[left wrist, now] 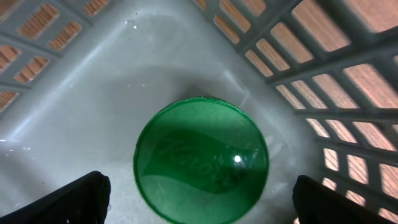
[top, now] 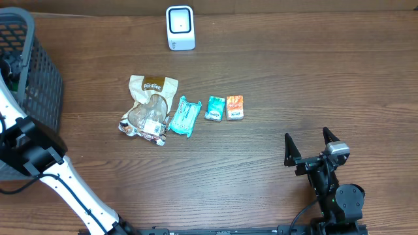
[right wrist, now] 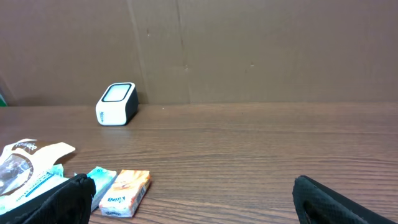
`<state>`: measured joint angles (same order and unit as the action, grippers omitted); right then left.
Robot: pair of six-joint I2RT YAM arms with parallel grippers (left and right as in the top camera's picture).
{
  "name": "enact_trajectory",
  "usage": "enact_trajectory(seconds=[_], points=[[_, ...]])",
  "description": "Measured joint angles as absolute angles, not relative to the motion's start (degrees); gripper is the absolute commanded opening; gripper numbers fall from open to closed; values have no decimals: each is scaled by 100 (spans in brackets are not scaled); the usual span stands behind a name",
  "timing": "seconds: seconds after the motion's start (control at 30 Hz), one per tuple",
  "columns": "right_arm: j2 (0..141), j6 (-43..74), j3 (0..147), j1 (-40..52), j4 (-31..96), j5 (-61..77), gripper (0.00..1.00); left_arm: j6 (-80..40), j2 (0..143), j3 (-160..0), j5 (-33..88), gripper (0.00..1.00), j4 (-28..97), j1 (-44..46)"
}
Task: Scan the item barcode
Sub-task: 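Reach the left gripper into the basket and grasp the green-lidded jar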
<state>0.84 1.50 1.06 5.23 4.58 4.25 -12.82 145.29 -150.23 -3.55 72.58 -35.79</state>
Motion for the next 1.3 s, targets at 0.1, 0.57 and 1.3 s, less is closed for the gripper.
enact_trajectory(seconds=[0.1,0.57,1.3], points=[[84,152,106,521,460,425,100,-1249,14626,-15023,-373,98,7255,-3579],[84,152,108,521,456,427,100,-1181,14757,-15023,-410,95,7192,-3579],[84,152,106,521,458,427,100,-1249,14798,-15026,-582,41,7153,-3579]])
